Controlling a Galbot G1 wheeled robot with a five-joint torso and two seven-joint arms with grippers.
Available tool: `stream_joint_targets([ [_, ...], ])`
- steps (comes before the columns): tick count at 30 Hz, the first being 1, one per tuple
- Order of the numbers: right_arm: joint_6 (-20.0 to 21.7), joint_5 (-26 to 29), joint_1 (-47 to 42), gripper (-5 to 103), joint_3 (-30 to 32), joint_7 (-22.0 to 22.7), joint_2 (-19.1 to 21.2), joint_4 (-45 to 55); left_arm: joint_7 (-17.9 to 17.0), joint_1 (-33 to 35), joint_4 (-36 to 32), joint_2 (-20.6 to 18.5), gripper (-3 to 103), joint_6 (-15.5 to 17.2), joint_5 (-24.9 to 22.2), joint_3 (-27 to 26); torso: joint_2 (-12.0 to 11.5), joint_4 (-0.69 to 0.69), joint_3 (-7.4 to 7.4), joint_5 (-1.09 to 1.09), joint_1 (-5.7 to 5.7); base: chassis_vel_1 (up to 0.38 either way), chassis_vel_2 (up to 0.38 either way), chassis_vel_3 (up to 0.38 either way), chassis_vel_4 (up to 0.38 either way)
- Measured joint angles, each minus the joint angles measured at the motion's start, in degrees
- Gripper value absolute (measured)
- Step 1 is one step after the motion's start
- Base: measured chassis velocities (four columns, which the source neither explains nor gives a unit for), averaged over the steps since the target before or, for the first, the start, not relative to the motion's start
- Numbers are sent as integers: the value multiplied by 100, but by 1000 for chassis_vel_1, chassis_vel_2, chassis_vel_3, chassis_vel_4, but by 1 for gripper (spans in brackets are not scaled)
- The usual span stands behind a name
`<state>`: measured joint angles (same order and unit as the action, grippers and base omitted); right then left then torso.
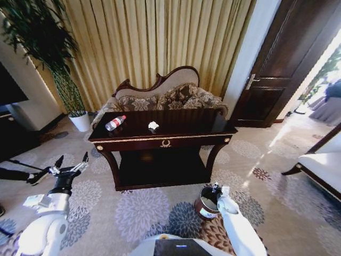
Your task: Move to the front of the table and place the trash on the table into the trash bin.
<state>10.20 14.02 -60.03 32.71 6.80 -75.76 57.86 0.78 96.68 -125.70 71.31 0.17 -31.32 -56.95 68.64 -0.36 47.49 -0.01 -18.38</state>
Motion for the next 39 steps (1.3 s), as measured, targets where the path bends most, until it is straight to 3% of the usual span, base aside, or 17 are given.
stream_joint_targets([
  [9, 40, -179, 395, 1, -66, 0, 56, -625, 13, 6, 79, -29, 100, -52, -15, -2, 0, -4, 0, 0, 0, 0, 0, 0, 0],
  [13, 110, -385, 397, 1, -48, 0, 76, -760, 23, 46, 107, -30, 100, -107, -18, -23, 0, 0, 0, 1, 0, 0, 0, 0, 0],
  [16, 122, -459, 322, 0, -29, 0, 97, -752, 29, 64, 114, -39, 100, -122, -28, -38, 0, -5, 0, 0, 0, 0, 0, 0, 0],
  [21, 125, -634, 257, 16, -2, 0, 90, -676, 38, 79, 112, -45, 100, -132, -30, -39, 0, -1, 0, 1, 1, 0, 0, 0, 0],
  [23, 127, -705, 193, 27, 2, 0, 91, -603, 47, 87, 106, -43, 100, -134, -30, -36, 1, -3, 0, 0, 0, 0, 0, 0, 0],
  [26, 128, -711, 188, 32, 4, 0, 90, -592, 51, 92, 106, -44, 100, -135, -30, -36, 0, -3, 0, 1, 1, 0, 0, 0, 0],
  [30, 129, -713, 187, 54, 10, 0, 76, -576, 58, 106, 105, -52, 100, -143, -29, -38, 0, -2, 0, 0, 1, 0, 0, 0, 0],
  [34, 54, -557, 167, 65, 59, 0, 88, -385, 59, 105, 95, -65, 100, -144, -29, -38, 0, -2, 0, 3, 1, 0, 0, 0, 0],
  [36, 54, -557, 167, 65, 59, 0, 88, -385, 59, 105, 95, -65, 100, -144, -29, -38, 0, -2, 0, 3, 1, 0, 0, 0, 0],
  [37, 14, -378, 107, 70, 84, 0, 119, -117, 59, 98, 92, -65, 100, -144, -28, -38, 0, -1, 0, 3, 1, 0, 0, 0, 0],
  [38, -329, 11, -113, 86, 280, 1, 205, 1132, 56, 67, 91, -58, 100, -137, -13, -16, 0, -5, 0, 3, 1, 0, 0, 0, 0],
  [39, -393, 56, -231, 91, 402, 2, 232, 1951, 55, 53, 91, -44, 100, -129, 0, 0, 0, -1, -1, -2, 1, 0, 0, 0, 0],
])
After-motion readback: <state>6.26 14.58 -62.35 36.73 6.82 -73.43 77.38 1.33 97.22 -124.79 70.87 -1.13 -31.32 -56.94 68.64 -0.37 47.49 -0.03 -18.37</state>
